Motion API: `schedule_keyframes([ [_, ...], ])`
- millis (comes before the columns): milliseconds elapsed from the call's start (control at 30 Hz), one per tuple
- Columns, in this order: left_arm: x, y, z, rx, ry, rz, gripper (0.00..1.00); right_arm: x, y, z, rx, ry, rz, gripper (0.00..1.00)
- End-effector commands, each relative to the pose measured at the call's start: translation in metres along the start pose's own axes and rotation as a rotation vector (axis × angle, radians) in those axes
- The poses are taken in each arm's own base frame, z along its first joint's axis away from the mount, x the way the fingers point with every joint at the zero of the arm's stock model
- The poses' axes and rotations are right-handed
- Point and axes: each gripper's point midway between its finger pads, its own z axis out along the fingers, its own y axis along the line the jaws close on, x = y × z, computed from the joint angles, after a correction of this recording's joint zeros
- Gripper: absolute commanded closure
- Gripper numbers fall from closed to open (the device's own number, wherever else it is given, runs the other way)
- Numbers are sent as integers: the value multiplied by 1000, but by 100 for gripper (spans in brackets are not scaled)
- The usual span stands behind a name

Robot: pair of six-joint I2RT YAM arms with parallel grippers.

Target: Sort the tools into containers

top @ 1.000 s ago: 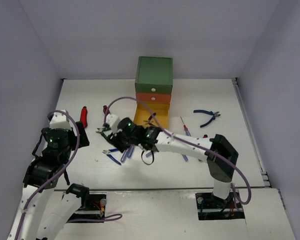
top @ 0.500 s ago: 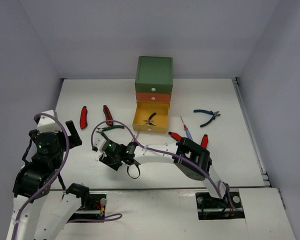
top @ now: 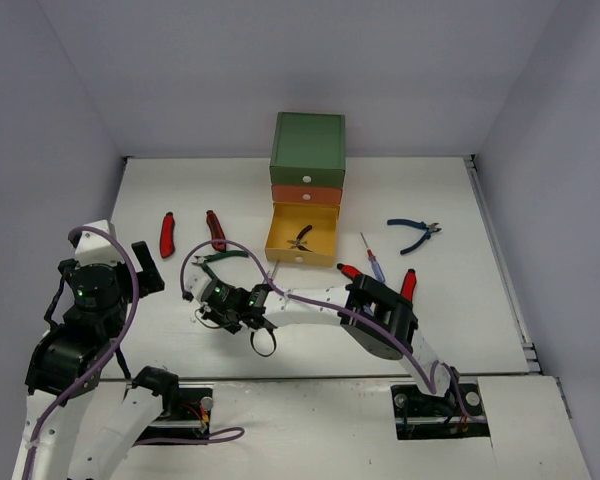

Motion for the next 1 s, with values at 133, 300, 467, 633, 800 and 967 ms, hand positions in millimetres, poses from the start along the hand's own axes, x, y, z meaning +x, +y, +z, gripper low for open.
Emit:
schedule_keyframes([
  [133,-25,-1,-4,-5,-54,-22,12,-102,-31,-81,60,-265,32,100],
  [300,-23,-8,-1,15,-37,-39,12,-113,-94,-124,142,-313,114,100],
  [467,-19,-16,4,43,-9,-50,12,-97,-153,-139,220,-303,162,100],
  [633,-11,-24,10,61,28,-62,12,-63,-206,-129,267,-238,196,100],
  [800,-5,-32,15,84,64,-56,12,-29,-245,-113,318,-162,234,100],
  [967,9,-44,22,114,126,-83,12,-9,-260,-99,316,-118,243,97],
])
